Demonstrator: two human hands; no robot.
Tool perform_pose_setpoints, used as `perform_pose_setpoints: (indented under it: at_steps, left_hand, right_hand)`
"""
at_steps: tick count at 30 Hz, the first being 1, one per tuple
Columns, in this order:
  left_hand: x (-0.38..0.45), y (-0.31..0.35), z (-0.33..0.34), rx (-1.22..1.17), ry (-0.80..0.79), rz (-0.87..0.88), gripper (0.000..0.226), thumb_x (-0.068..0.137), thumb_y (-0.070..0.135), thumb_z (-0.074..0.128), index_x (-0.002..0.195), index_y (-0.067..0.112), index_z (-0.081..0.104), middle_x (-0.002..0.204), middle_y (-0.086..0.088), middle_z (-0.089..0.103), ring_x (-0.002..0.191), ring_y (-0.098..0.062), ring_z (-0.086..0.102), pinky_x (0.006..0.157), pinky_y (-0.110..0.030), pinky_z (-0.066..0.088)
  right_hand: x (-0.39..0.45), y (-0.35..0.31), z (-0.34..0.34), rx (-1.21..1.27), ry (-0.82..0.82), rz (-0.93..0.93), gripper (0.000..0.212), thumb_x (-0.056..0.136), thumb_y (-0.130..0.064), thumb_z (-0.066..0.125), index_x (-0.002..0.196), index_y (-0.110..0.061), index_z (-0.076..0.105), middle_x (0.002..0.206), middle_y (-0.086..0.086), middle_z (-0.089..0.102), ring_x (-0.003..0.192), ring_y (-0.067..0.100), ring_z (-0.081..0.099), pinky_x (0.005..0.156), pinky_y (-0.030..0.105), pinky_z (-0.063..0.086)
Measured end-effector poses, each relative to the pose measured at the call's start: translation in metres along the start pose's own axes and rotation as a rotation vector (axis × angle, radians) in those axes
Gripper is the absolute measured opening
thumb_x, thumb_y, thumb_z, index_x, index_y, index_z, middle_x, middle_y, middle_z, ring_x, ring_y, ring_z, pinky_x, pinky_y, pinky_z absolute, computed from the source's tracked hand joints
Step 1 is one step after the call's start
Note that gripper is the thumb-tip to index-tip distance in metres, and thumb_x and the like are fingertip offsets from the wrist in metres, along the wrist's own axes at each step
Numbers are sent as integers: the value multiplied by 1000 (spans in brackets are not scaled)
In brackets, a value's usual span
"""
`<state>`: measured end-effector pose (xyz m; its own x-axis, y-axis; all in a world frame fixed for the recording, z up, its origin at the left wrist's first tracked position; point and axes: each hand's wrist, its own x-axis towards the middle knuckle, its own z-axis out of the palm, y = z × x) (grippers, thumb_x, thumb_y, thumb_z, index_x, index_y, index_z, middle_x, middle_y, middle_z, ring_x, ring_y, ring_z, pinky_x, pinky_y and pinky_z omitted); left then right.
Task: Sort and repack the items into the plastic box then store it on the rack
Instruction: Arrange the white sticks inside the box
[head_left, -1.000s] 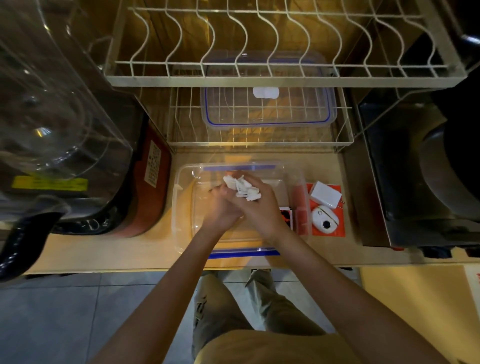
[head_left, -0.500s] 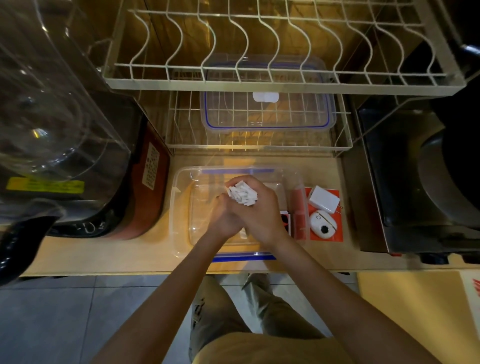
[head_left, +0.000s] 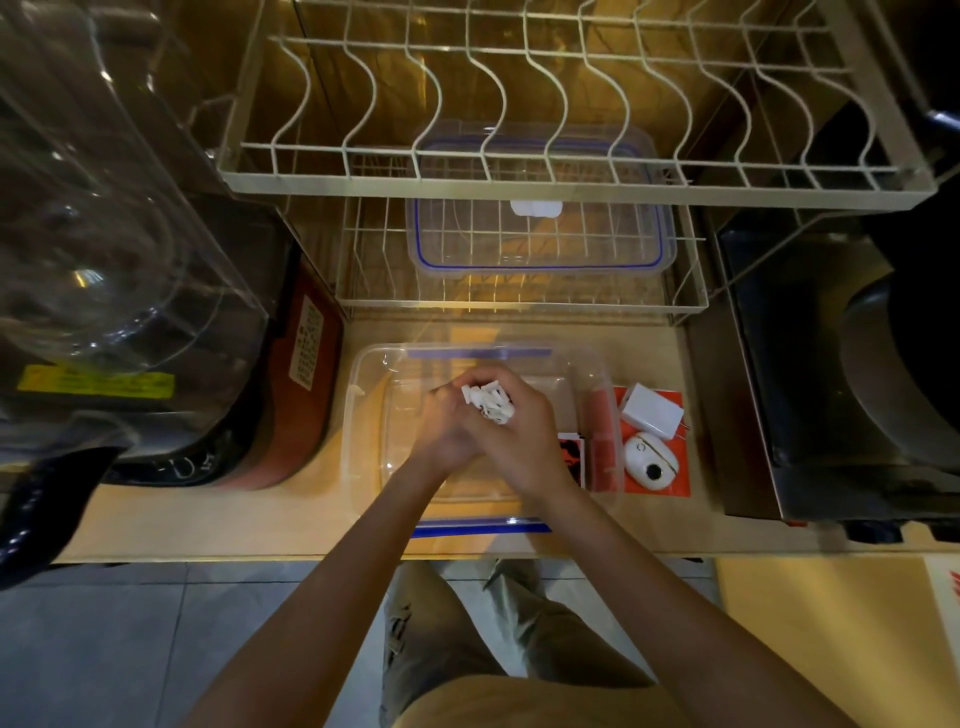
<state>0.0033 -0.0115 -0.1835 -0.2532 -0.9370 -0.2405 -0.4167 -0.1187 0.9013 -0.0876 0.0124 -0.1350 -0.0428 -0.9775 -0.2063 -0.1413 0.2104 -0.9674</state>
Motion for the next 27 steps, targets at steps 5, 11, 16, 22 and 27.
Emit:
perform_pose_setpoints:
  at_steps: [5,11,16,22,27]
  left_hand:
    - [2,-5,2,-34,26,-26,29,62,49,52,76,27,63,76,6,64,75,-1,61,76,-41,51]
    - [2,-7,5,-44,0,36,48,74,37,52,102,-2,57,98,-19,60,94,-21,55,81,-25,47]
    - [8,-4,5,3,13,93,53,77,38,48,106,-5,56,101,-27,62,94,-27,59,79,-20,48]
    - [9,-8,7,-43,26,58,13,75,17,65,86,10,62,75,9,65,73,13,58,64,-7,45]
    - [8,5,-6,182,-17,-13,11,71,10,73,75,16,65,73,1,66,57,-1,57,51,-9,41]
  right_hand:
    - [6,-7,1,-121,6,-8,19,79,-11,70,96,-15,63,92,-1,65,88,9,61,79,23,50]
    - [10,-12,1,-814,-102,-459,34,87,-27,44,106,-14,69,118,5,66,119,22,54,103,34,39]
    - [18,-17,-6,-790,-212,-353,51,88,-29,29,125,-9,58,135,9,56,132,23,43,114,32,23]
    - [20,-19,-21,-585,-229,-326,38,92,-20,38,115,-4,63,124,11,59,116,7,44,95,-2,21]
    - [24,-14,-41,-240,-191,-55,19,95,-14,46,91,-15,65,82,-6,62,73,-10,54,68,6,39]
